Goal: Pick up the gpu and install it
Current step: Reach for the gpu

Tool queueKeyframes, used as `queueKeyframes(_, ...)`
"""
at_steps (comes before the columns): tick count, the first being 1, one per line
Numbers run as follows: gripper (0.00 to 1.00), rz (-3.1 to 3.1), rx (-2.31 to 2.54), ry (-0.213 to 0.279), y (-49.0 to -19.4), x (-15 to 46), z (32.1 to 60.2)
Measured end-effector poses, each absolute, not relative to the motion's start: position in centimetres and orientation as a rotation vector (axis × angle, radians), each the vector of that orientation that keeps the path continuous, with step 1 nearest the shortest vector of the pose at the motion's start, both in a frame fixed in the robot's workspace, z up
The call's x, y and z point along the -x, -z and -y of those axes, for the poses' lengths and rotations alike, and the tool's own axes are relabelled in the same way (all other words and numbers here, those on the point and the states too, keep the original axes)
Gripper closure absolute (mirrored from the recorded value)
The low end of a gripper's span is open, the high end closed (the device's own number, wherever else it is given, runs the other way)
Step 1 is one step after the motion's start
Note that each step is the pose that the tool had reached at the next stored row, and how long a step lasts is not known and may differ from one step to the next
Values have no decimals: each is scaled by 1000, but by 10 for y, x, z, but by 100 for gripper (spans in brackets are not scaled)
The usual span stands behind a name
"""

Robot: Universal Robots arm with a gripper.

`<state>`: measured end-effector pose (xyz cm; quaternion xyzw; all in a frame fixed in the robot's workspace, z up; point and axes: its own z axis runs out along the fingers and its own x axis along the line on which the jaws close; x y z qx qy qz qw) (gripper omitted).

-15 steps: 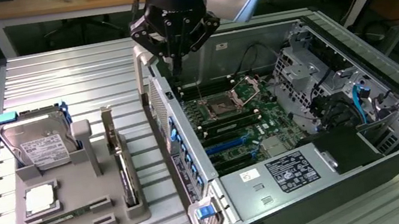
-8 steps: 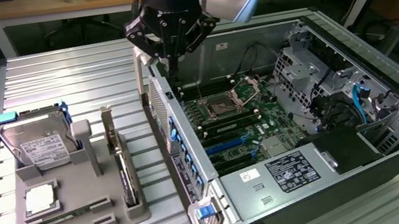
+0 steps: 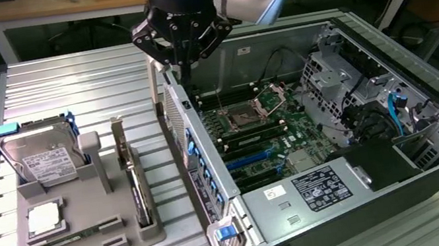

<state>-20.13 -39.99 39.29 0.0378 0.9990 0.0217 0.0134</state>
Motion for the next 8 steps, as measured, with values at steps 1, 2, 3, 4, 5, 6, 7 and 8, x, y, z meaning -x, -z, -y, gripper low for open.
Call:
queueKeyframes(1, 89, -3112, -118, -68, -393, 202, 400)
queueKeyframes(2, 89, -3112, -118, -68, -393, 203, 400)
queueKeyframes(3, 89, -3112, -118, -68, -393, 205, 400)
queueKeyframes(4, 89, -3112, -118, -68, -393, 210, 400)
queueKeyframes(5, 89, -3112, -118, -68, -393, 214, 400)
queueKeyframes(6, 89, -3112, -118, -68, -393, 219, 400)
queueKeyframes(7, 89, -3112, -118, -68, -393, 225, 400)
queueKeyframes(8, 89, -3112, -118, -68, -393, 227, 400)
